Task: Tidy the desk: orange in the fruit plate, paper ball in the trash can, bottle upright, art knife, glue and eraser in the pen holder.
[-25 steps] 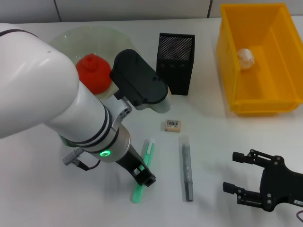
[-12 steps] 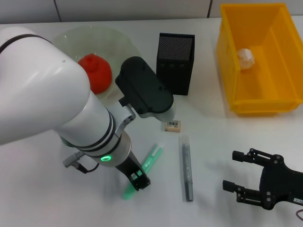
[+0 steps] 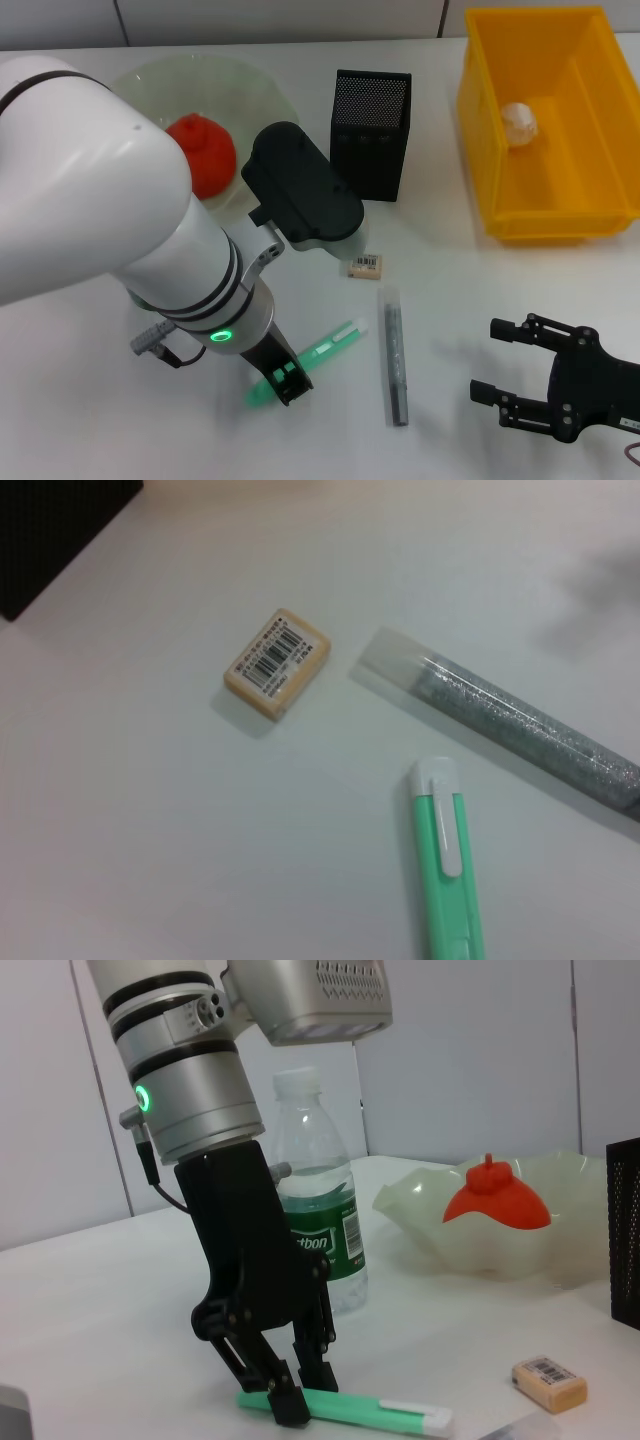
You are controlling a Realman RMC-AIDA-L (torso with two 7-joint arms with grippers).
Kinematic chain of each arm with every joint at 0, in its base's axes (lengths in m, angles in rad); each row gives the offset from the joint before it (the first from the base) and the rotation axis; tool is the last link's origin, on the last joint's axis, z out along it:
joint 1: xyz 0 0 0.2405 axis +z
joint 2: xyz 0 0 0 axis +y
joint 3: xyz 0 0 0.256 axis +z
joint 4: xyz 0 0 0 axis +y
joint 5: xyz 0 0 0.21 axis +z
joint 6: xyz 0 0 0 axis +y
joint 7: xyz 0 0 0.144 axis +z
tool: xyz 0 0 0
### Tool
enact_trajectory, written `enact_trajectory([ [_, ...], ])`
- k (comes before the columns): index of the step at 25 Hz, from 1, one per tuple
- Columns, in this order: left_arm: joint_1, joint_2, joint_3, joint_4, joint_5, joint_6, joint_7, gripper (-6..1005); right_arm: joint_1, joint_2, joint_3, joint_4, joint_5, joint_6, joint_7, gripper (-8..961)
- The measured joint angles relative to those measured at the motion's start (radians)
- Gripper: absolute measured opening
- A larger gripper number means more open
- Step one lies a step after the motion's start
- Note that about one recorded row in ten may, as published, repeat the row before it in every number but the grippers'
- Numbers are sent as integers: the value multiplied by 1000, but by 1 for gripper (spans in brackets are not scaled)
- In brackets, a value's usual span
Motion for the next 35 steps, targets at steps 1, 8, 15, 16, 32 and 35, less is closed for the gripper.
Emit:
enact_trajectory([
  [1,0,0,2,0,2,0,0,255,1,0,0,0,0,0,1,774],
  [8,-6,0,-10,-4,3,2,0,259,1,0,4,1,0,0,1,776],
  [15,-23,0,-9,-13,0,16,0,190,1,0,7,-3,0,0,10,778],
  [16,-22,0,-13,5,1,21,0,191,0,0,13,-4,6,-2,11,779],
  [32,76,2,-49,334,1,-181,81,197,13,-12,379,111,58,-126,92,784],
  [35,95,2,-50,347,-1,-239,100,198,6,-8,448,114,59,-161,103,785],
])
